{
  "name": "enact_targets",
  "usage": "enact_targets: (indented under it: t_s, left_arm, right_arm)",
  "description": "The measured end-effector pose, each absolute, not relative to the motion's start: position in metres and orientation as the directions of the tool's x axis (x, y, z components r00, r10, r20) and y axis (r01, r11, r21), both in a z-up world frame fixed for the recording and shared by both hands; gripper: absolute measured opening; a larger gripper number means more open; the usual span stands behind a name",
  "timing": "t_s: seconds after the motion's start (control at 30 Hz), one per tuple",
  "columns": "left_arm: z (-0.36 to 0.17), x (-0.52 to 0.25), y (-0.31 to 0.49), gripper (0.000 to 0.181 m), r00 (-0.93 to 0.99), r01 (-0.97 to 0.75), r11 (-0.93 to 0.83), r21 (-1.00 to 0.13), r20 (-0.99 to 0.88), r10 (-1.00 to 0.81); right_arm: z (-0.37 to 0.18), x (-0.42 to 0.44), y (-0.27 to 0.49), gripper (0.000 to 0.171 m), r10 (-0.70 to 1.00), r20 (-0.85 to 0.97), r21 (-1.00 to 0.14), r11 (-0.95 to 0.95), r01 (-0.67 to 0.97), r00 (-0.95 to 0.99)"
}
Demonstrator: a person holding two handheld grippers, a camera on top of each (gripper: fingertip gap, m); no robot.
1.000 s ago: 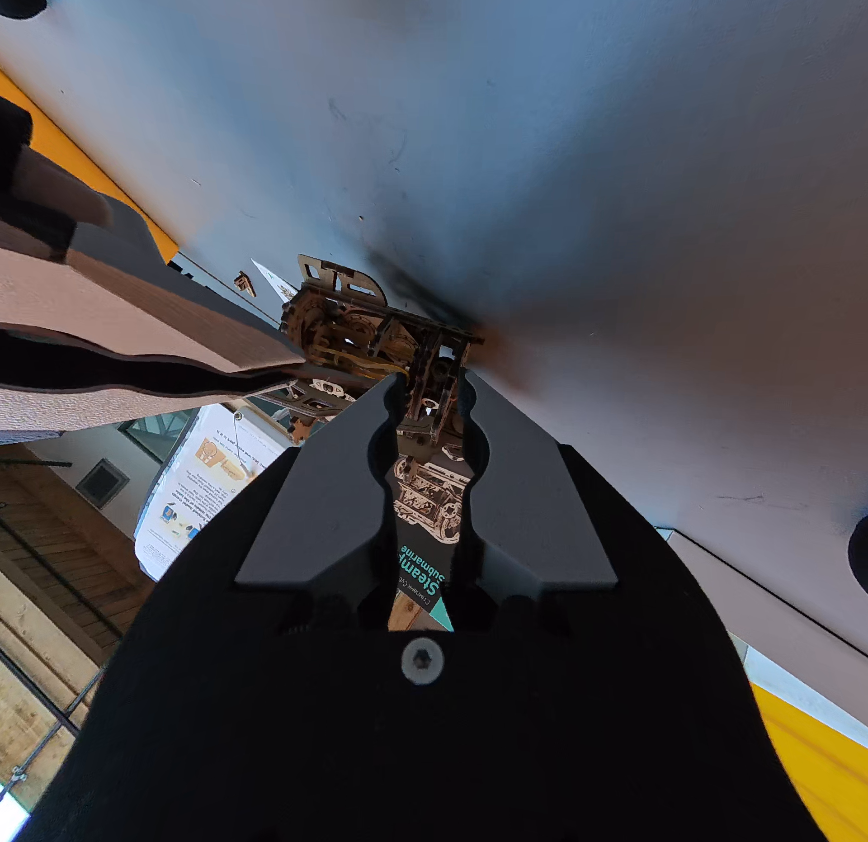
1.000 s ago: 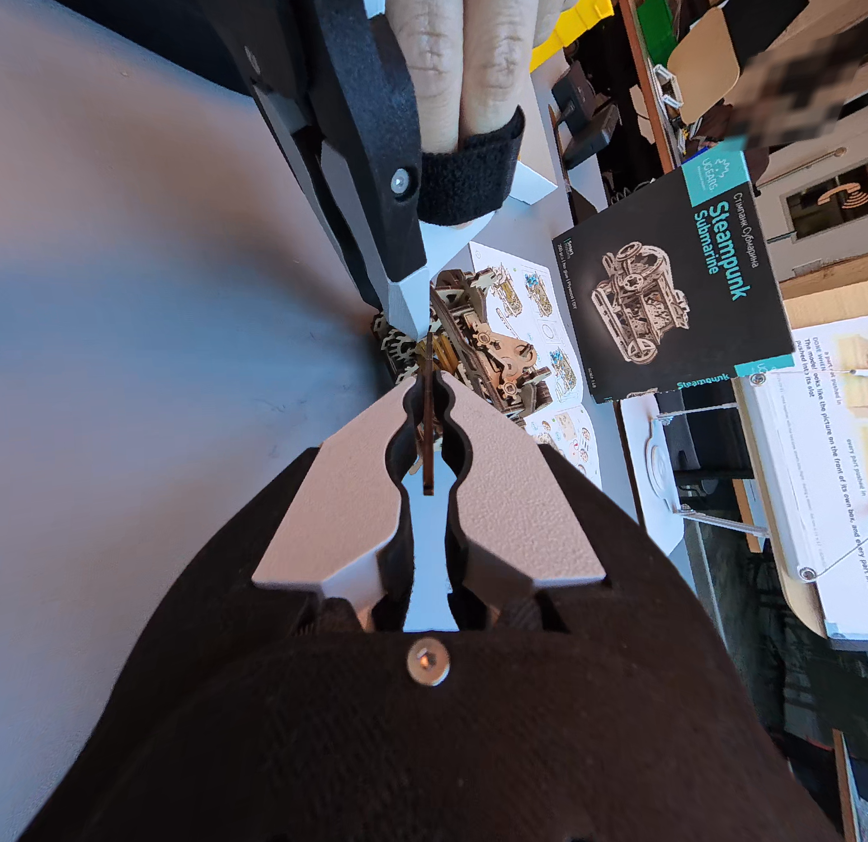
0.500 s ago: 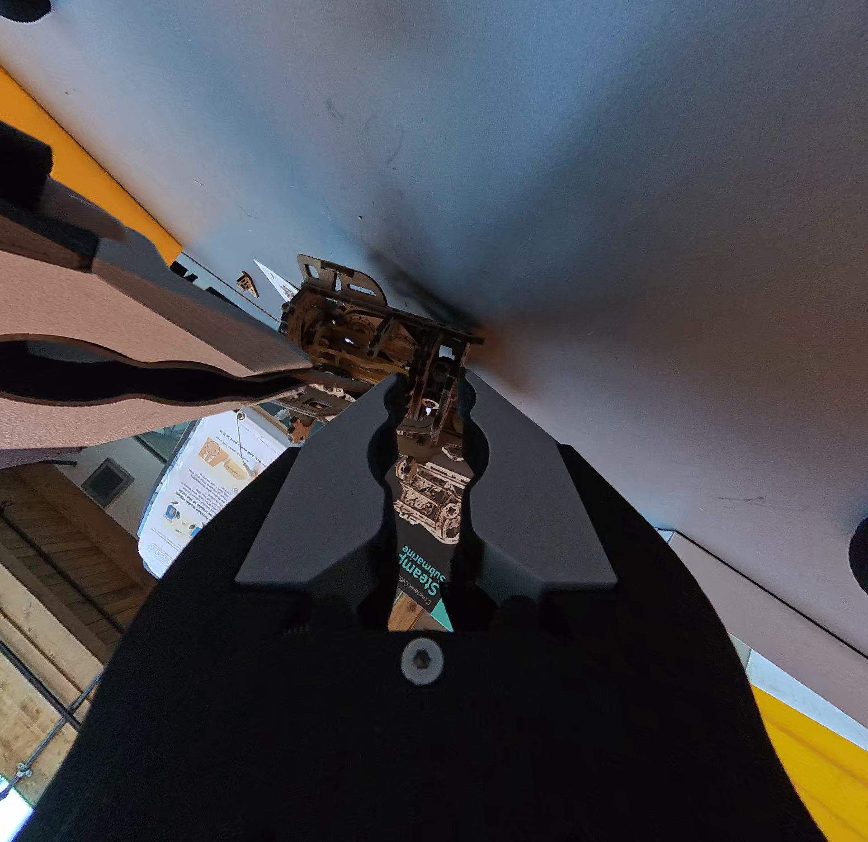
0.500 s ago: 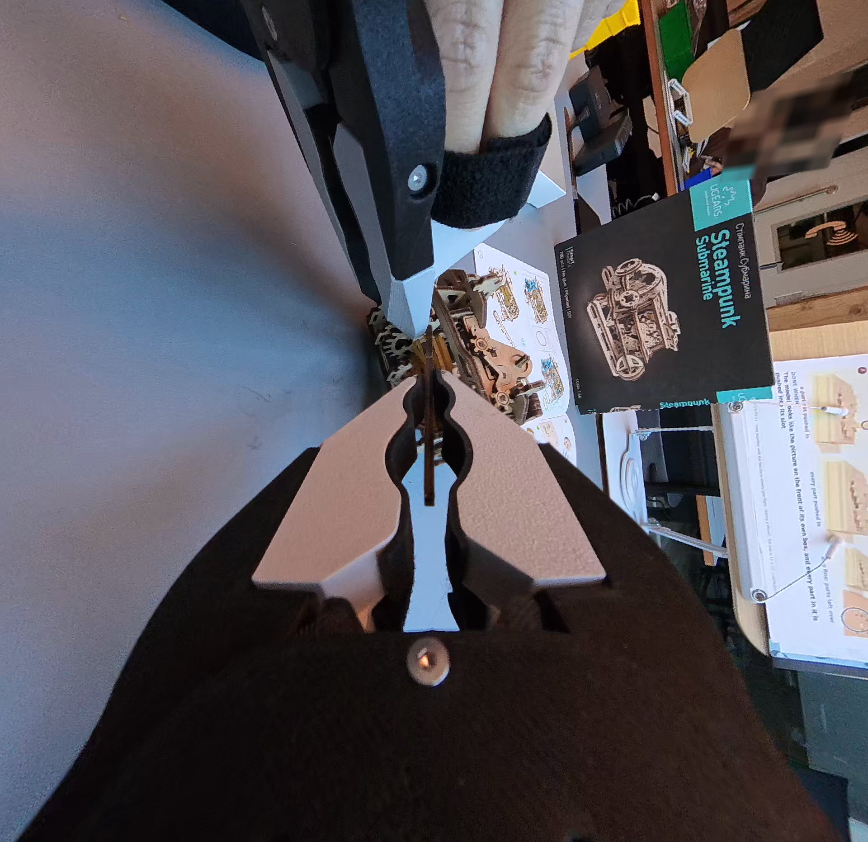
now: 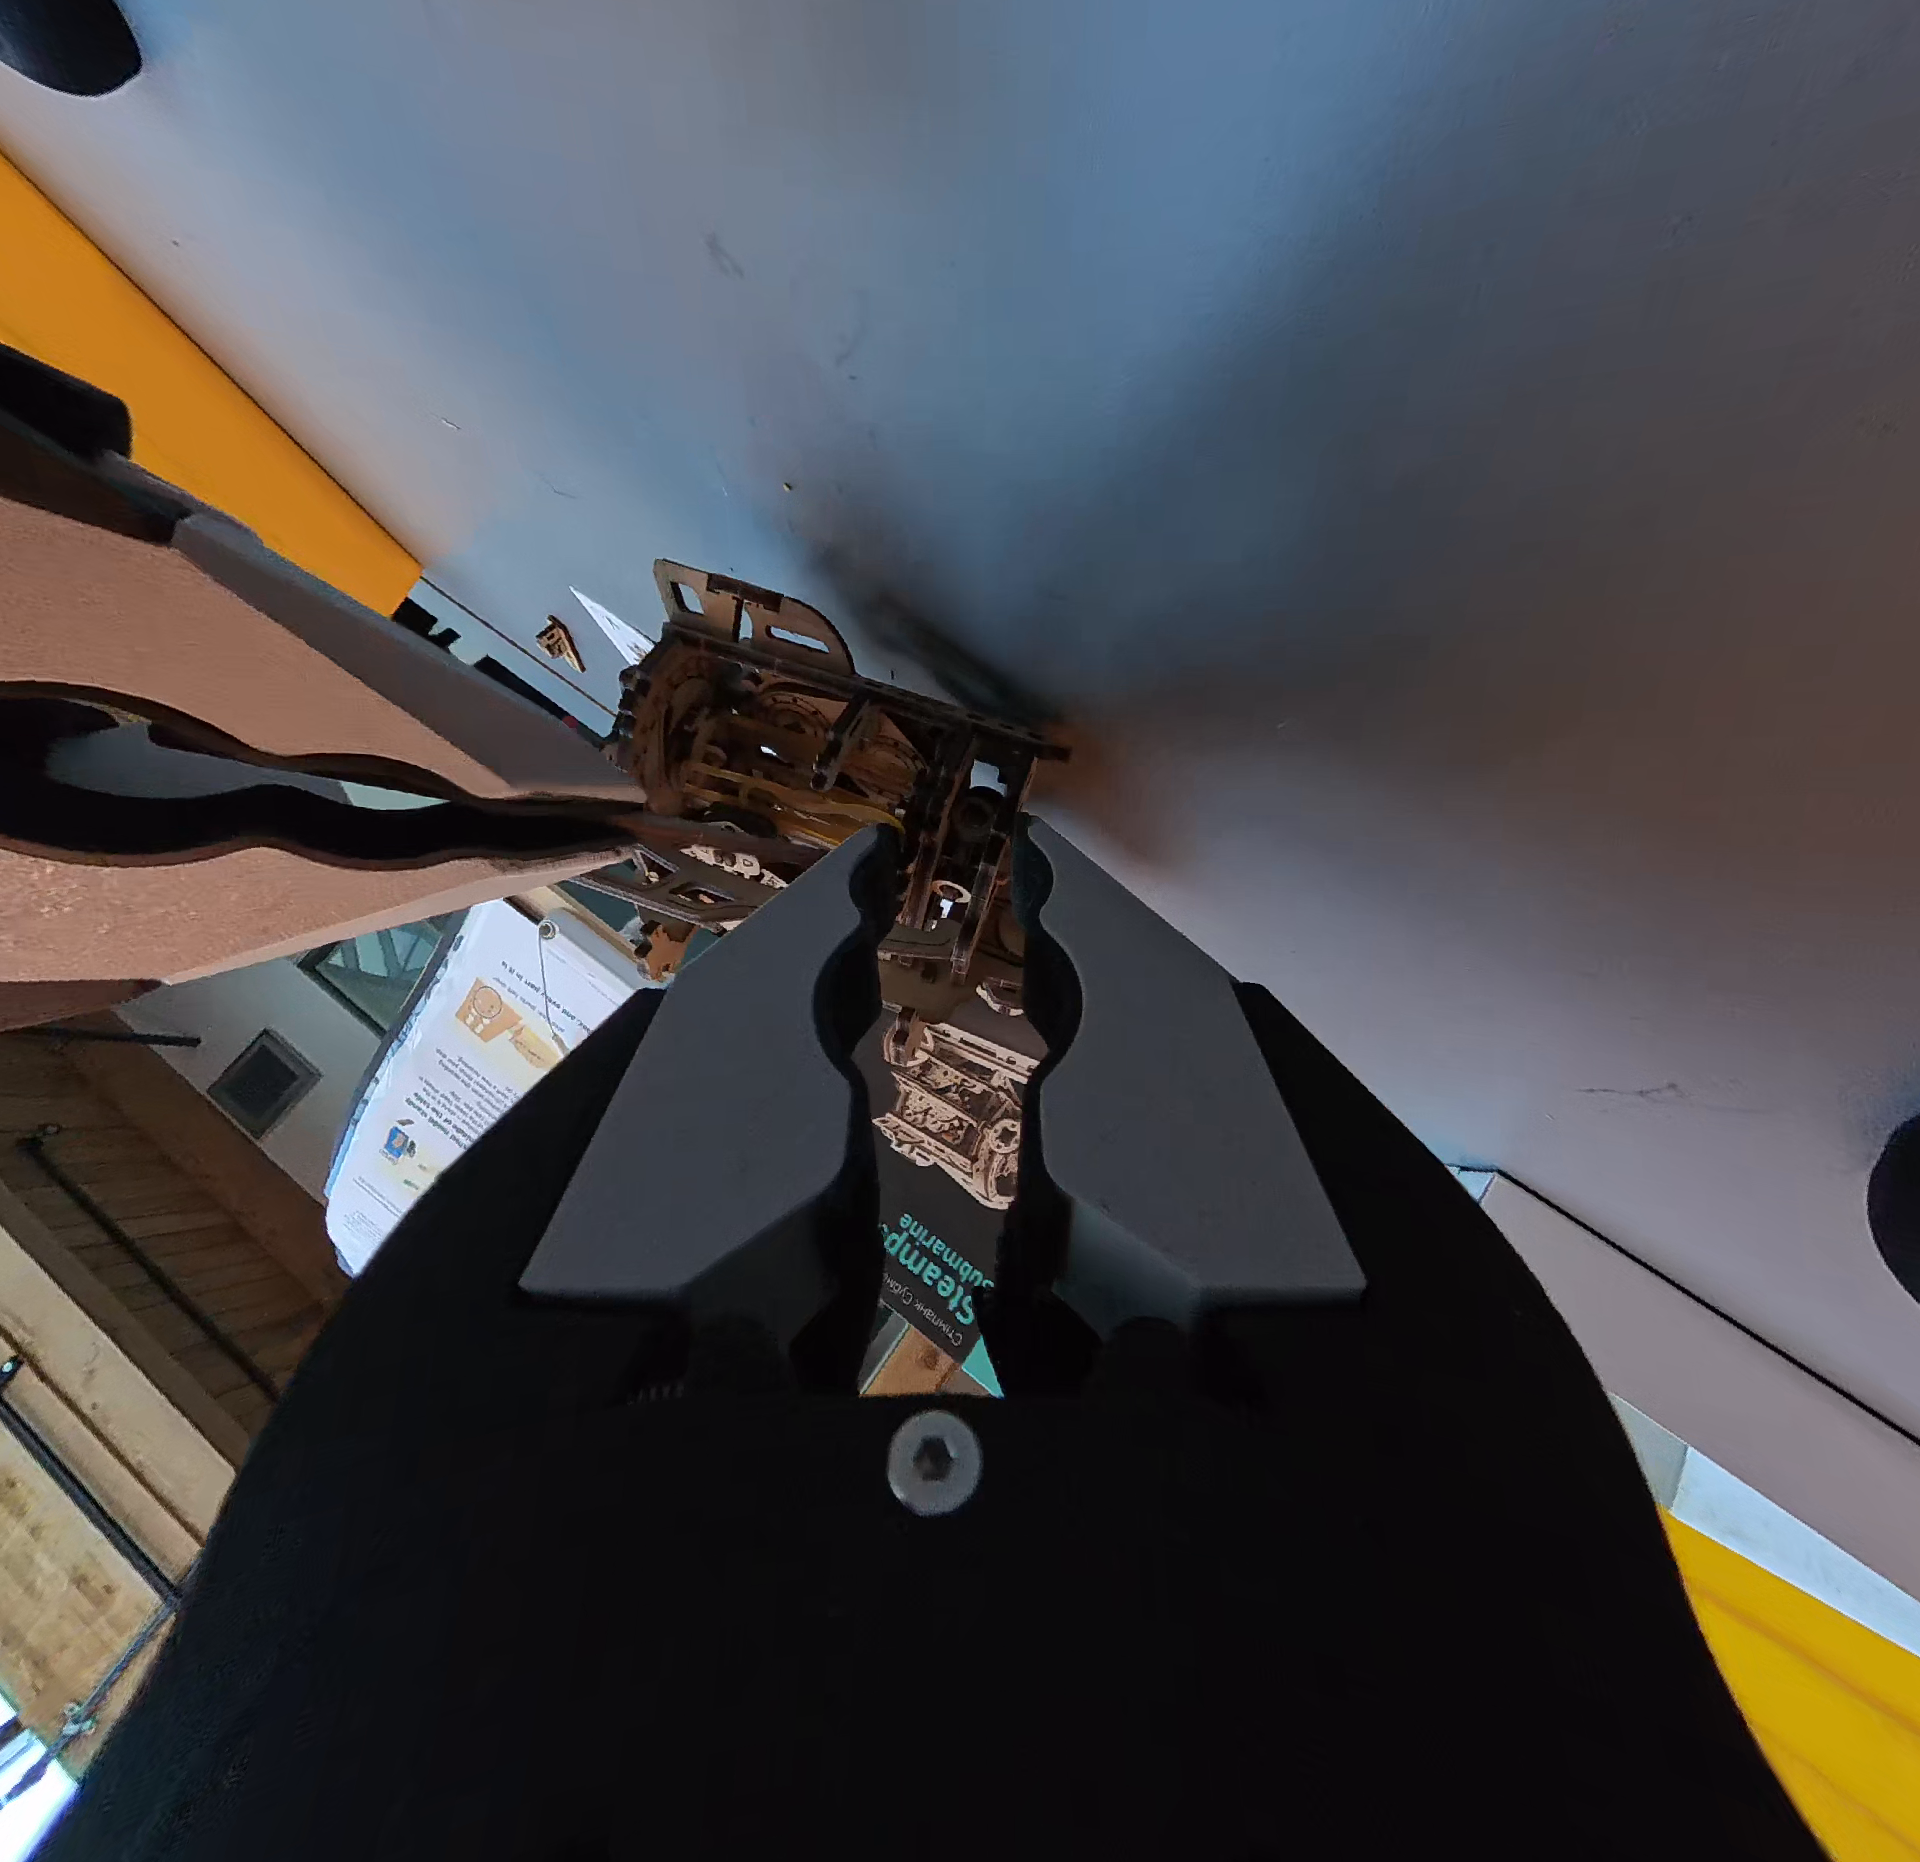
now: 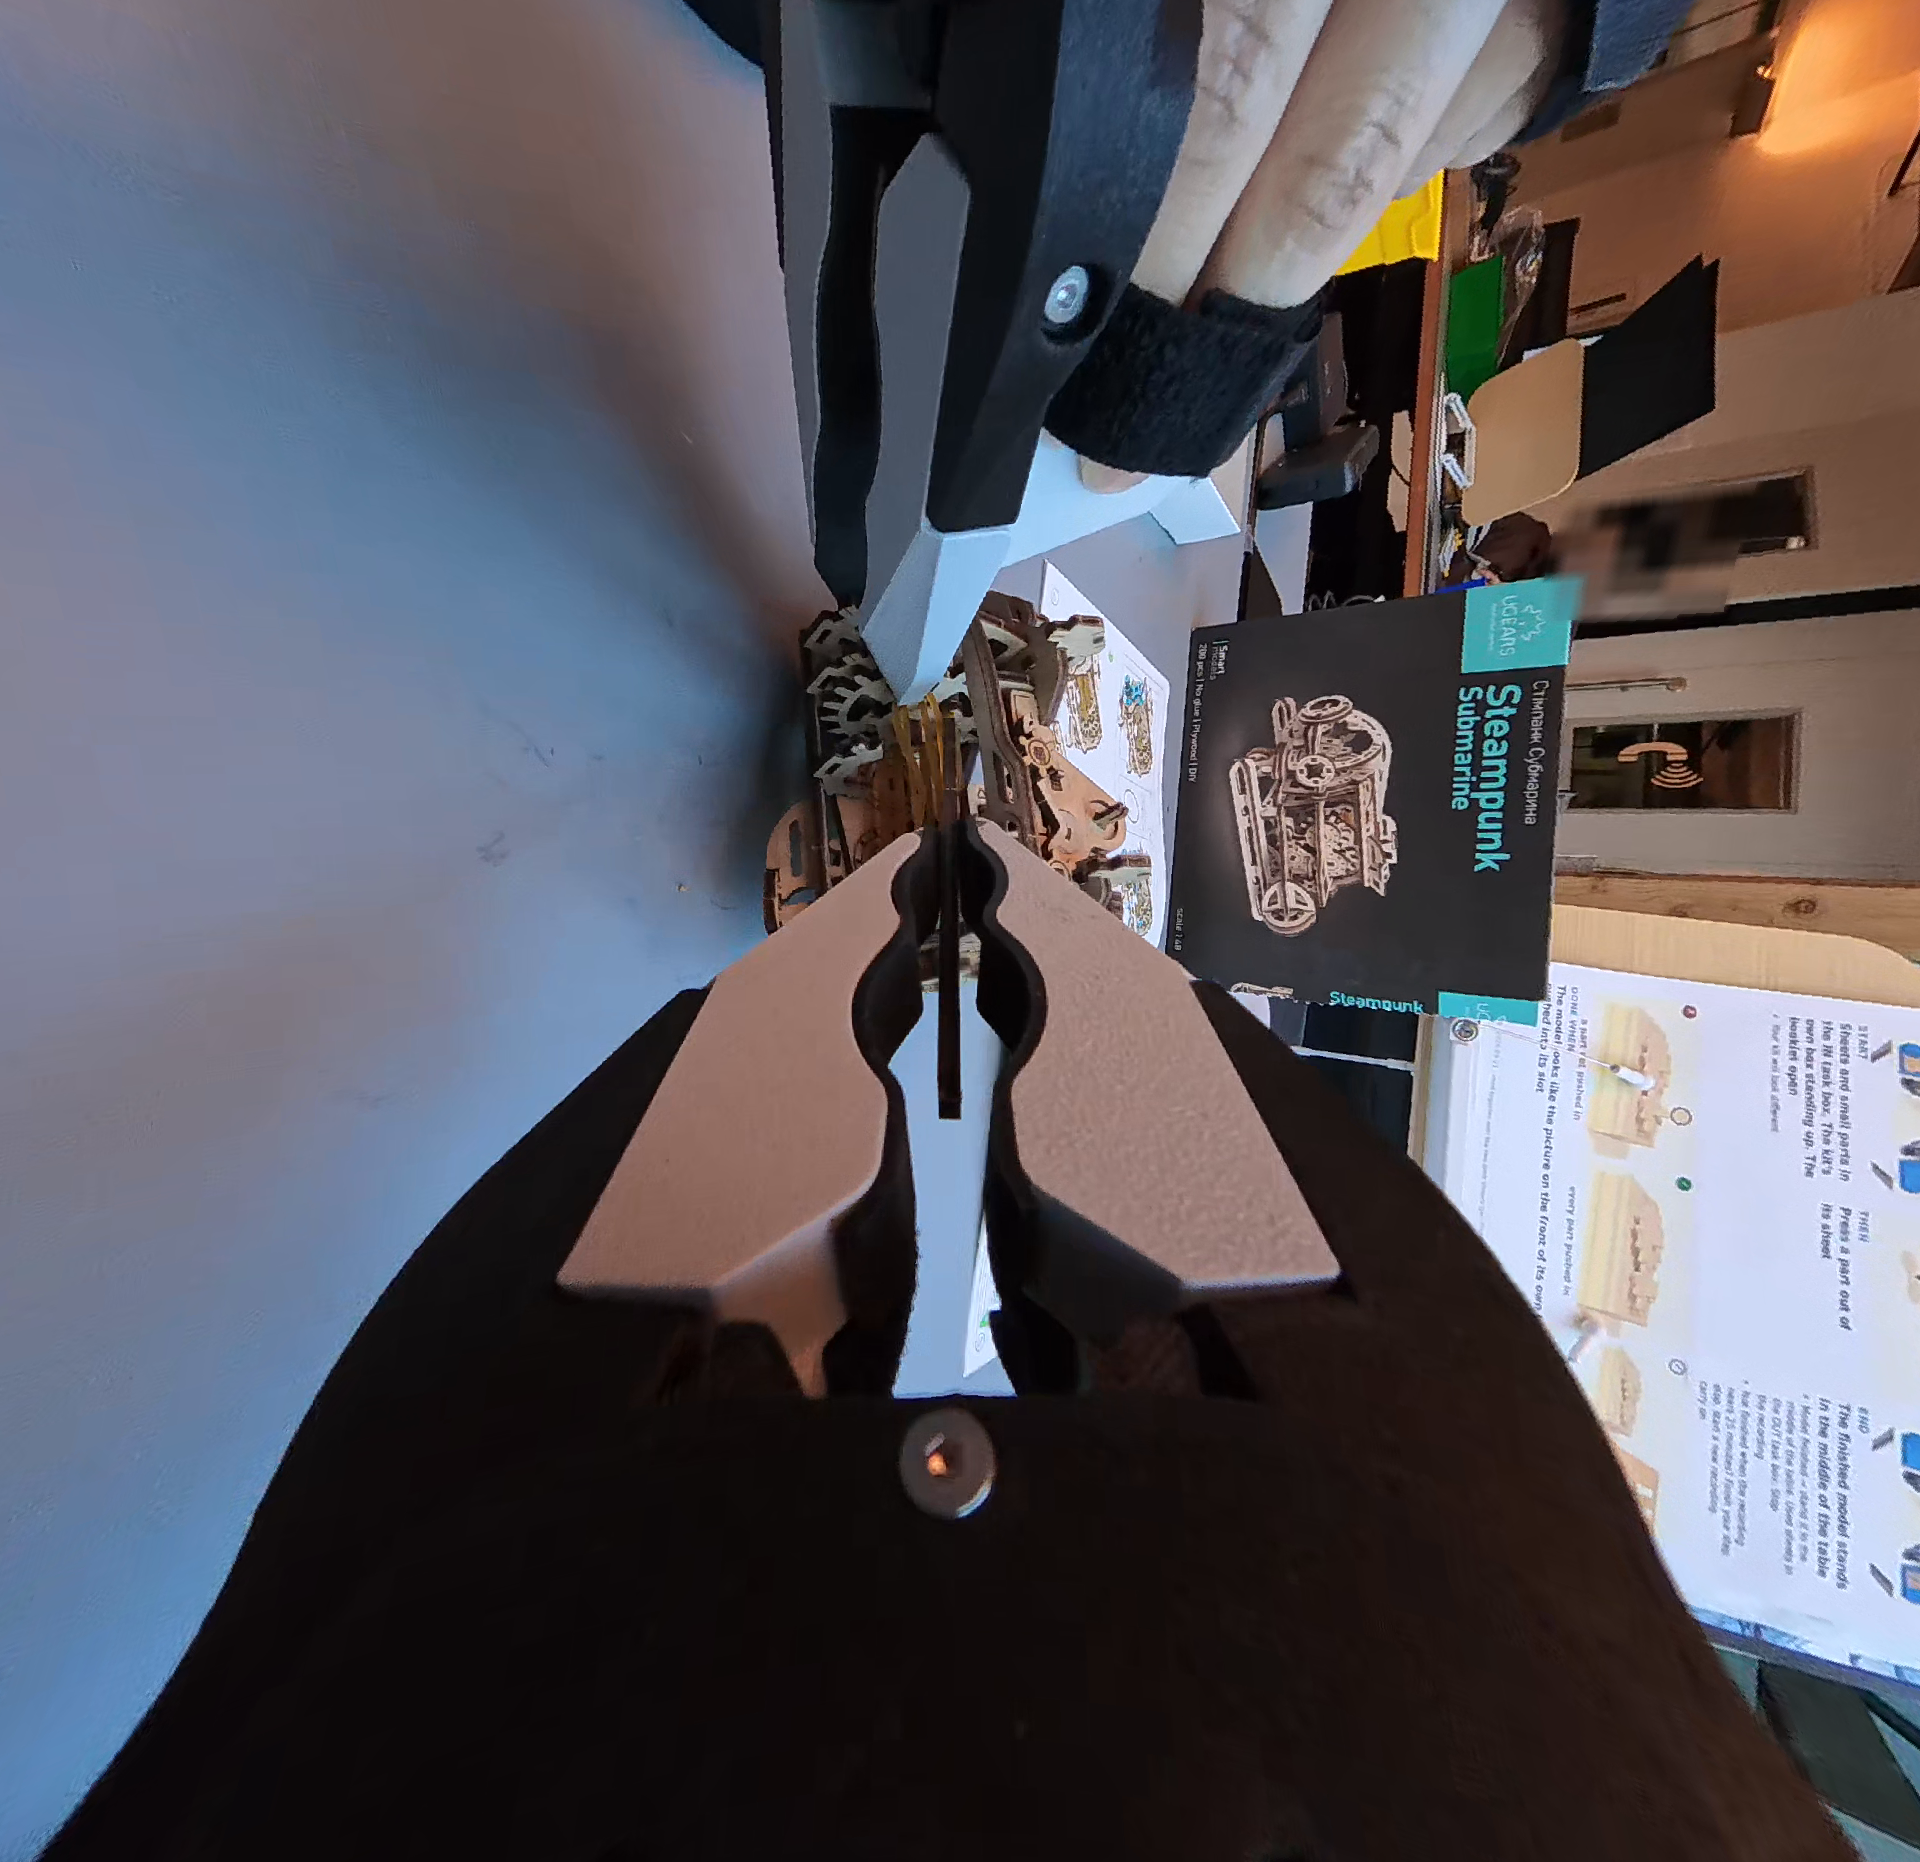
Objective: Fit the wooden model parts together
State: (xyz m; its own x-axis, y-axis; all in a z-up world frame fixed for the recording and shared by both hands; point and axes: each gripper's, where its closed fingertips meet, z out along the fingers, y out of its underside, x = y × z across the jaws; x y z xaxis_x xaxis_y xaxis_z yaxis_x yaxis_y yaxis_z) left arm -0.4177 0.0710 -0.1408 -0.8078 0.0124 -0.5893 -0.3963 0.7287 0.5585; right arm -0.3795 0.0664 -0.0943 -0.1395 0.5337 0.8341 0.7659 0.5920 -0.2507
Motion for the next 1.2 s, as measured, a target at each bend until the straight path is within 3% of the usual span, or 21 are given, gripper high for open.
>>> enact_targets:
  t_s: [1.2]
  left_arm:
    - [-0.1415, -0.4189, 0.072, 0.019, -0.821, -0.365, 0.73, 0.578, -0.57, 0.041]
  right_arm:
    - [-0.0959, -0.3833, 0.065, 0.002, 0.517, 0.836, -0.221, 0.626, 0.748, -0.186]
